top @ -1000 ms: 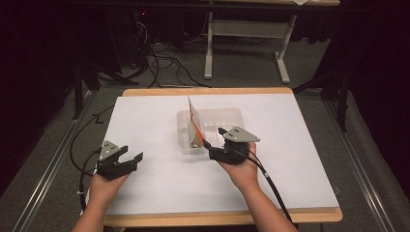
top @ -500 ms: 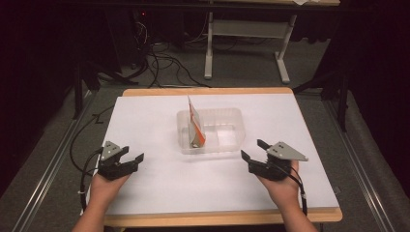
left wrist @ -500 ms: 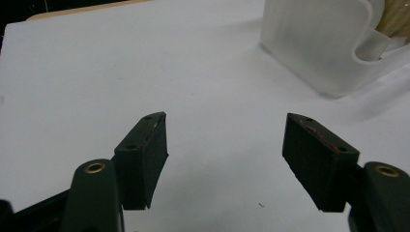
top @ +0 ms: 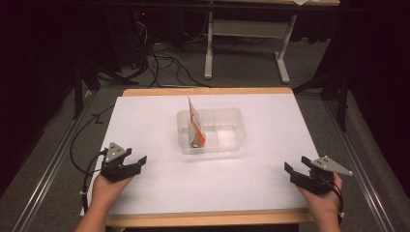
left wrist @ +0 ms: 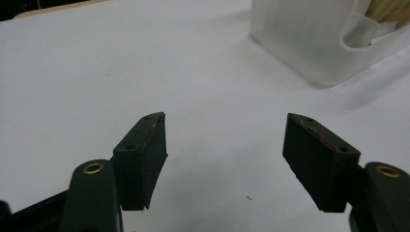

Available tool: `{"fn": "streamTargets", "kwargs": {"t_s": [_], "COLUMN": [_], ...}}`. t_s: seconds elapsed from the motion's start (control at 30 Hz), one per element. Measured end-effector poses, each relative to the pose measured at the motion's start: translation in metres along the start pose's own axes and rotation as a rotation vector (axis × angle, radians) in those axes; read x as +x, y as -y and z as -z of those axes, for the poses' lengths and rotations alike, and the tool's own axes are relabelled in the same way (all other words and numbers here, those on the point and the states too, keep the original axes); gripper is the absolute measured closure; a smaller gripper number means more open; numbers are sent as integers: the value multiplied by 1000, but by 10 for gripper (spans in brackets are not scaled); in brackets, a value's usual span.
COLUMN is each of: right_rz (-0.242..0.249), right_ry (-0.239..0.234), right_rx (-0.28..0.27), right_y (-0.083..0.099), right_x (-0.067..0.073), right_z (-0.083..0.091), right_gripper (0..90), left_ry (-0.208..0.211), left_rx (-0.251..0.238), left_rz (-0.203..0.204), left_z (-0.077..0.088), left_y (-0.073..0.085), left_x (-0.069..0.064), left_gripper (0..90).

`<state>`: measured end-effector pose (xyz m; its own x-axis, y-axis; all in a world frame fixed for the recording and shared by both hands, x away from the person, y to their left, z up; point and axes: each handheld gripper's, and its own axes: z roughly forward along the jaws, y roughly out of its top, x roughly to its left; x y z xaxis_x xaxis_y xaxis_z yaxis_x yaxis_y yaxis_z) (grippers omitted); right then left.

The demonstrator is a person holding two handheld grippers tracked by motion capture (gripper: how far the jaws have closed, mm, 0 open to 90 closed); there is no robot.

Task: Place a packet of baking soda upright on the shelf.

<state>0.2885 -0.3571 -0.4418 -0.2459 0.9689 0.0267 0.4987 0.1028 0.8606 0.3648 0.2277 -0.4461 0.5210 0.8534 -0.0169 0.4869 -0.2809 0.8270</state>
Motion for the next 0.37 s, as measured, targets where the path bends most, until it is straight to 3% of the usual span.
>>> {"fn": "streamTargets", "kwargs": {"t_s": [0.17,0.37], "right_rz": [-3,-5], "right_ry": [-5,-5], "right_rx": [31,32], "right_y": [4,3], "right_x": [-1,2], "right_z": [-6,-8], "right_gripper": [292,291], "left_ry": [3,10], "left_rx": [-10,-14], "left_rz": [-14,-2], "left_z": [1,0], "left_y": [-1,-1], "left_x": [-3,0], "left_gripper": [325,322]}}
